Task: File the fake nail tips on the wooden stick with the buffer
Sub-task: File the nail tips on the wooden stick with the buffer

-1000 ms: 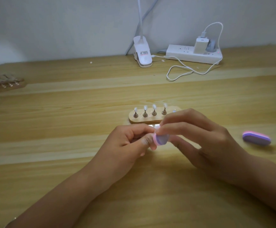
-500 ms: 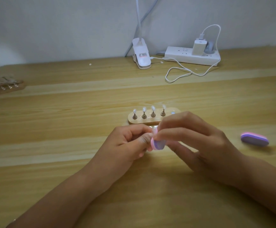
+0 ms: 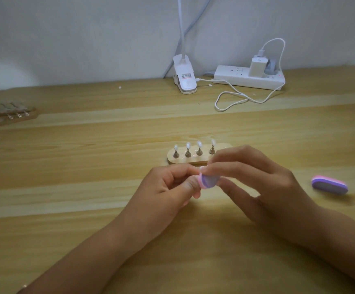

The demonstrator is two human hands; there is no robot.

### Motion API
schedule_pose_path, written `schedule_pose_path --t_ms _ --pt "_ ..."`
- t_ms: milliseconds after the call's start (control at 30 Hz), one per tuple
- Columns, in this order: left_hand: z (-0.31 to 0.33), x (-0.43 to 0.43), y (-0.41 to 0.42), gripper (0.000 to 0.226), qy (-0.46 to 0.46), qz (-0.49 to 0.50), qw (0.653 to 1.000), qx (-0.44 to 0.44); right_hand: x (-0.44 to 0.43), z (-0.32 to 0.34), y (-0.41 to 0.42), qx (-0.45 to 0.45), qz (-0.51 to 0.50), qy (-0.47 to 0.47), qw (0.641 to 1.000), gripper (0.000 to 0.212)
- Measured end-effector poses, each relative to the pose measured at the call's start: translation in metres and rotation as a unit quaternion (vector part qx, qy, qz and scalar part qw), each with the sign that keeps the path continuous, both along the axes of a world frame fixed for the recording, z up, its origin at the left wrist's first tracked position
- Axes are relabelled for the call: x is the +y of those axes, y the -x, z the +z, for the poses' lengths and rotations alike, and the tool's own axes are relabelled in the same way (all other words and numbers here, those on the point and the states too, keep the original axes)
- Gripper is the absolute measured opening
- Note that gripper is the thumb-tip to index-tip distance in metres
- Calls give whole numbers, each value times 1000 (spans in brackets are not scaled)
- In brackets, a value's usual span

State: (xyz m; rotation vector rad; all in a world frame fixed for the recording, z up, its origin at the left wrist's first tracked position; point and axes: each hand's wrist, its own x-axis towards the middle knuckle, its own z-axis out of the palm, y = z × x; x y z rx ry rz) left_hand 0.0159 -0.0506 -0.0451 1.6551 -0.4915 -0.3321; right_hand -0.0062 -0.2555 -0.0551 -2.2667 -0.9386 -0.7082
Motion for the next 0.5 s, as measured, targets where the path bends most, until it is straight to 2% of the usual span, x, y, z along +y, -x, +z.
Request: schedule_pose_path --t_ms 200,333,500 --pt "-3 0 1 12 -50 51 989 -128 -5 2 -5 10 -15 -4 1000 21" --pt "-3 0 2 15 -51 40 988 -141 3 -1 -1 -7 11 13 1000 21" --pt "-3 -1 1 11 -42 55 991 -118 -1 0 -4 -14 -19 -7 1000 17"
